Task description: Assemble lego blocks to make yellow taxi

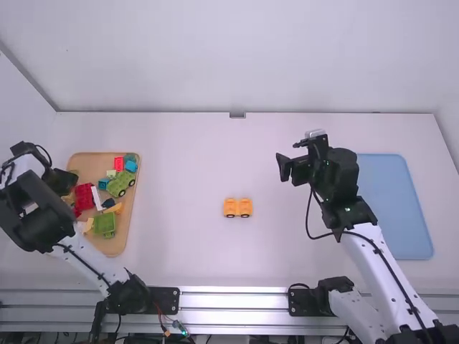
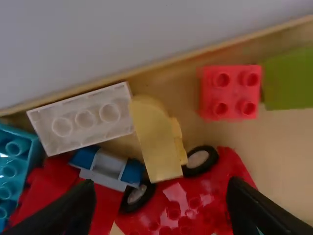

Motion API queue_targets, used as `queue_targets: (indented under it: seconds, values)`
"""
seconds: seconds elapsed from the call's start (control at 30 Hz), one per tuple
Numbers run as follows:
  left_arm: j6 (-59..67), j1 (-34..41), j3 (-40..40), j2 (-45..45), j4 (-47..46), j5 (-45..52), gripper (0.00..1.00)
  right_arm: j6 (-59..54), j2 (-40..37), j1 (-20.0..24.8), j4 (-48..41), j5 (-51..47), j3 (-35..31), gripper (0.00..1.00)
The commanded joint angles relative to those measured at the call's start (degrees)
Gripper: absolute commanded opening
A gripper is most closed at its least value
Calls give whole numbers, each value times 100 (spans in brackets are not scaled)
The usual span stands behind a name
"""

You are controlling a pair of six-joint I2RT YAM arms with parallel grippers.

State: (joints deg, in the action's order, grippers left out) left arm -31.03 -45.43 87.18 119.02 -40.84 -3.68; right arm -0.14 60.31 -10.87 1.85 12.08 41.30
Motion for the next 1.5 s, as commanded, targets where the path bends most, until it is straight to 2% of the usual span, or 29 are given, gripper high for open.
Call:
queue_targets:
  seconds: [0.0,0.2,0.47,0.87,1.47]
  values:
    - [-72,4,105,214,4,-90,69,37,24,-4,-17,37,208,99]
    - [-74,4,105,356,195,-94,62,37,24,-4,-39,37,208,98]
    - [-173,4,101,358,321,-498,59,37,24,-7,-37,35,208,99]
    - [-107,13,50,411,459,-186,51,35,24,-4,-59,33,208,99]
    - [-114,11,-293,413,944,-129,49,35,24,-4,-68,35,208,99]
